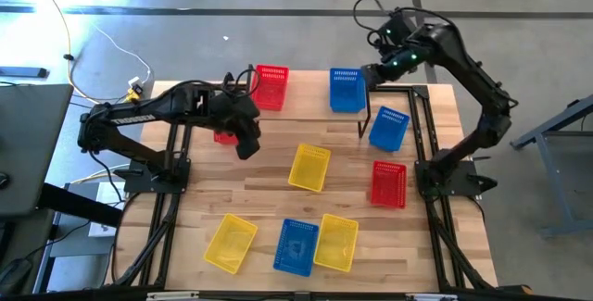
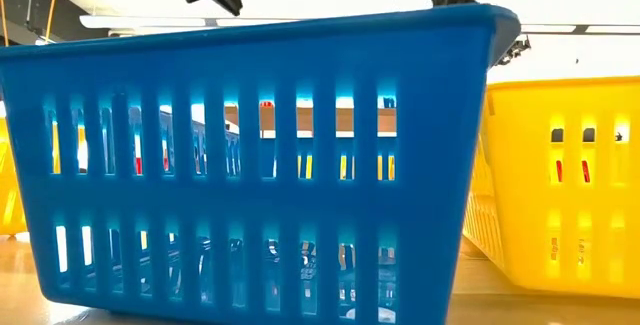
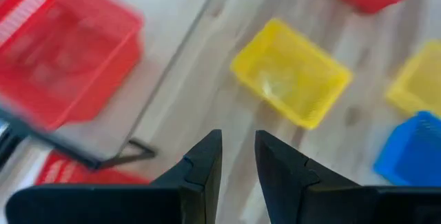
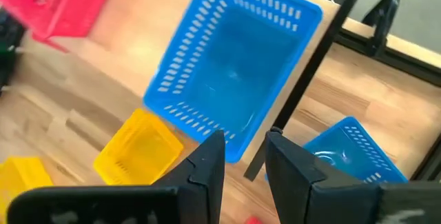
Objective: Stack baskets on shelf by color
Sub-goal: Put the top yellow bin on the shelf
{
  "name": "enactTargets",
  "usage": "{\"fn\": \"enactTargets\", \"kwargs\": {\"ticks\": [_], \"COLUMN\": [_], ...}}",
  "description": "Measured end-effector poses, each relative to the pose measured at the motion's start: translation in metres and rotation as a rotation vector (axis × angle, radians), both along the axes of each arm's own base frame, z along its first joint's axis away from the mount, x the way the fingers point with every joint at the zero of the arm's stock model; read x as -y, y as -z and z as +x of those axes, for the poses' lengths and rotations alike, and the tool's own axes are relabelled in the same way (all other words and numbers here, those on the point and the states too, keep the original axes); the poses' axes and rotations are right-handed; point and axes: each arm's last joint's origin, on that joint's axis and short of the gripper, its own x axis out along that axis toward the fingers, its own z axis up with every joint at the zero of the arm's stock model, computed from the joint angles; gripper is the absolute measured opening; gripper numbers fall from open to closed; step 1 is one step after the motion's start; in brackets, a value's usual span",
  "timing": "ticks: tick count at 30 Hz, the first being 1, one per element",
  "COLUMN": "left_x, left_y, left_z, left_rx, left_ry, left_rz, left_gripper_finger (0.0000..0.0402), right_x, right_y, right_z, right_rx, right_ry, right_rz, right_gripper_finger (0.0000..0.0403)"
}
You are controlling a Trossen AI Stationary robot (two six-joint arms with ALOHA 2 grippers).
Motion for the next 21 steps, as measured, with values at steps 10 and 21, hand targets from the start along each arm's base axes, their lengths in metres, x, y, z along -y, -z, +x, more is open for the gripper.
{"fn": "enactTargets", "kwargs": {"ticks": [10,21], "left_x": [0.018,0.036], "left_y": [-0.005,0.006], "left_z": [0.011,0.045], "left_rx": [0.103,0.128], "left_ry": [0.111,0.304], "left_rz": [-0.058,0.040], "left_gripper_finger": [0.0093,0.0146], "right_x": [-0.041,-0.067], "right_y": [-0.018,-0.019], "right_z": [0.001,0.014], "right_rx": [0.034,0.037], "right_ry": [-0.085,-0.155], "right_rz": [-0.073,-0.078], "right_gripper_finger": [0.0087,0.0087]}}
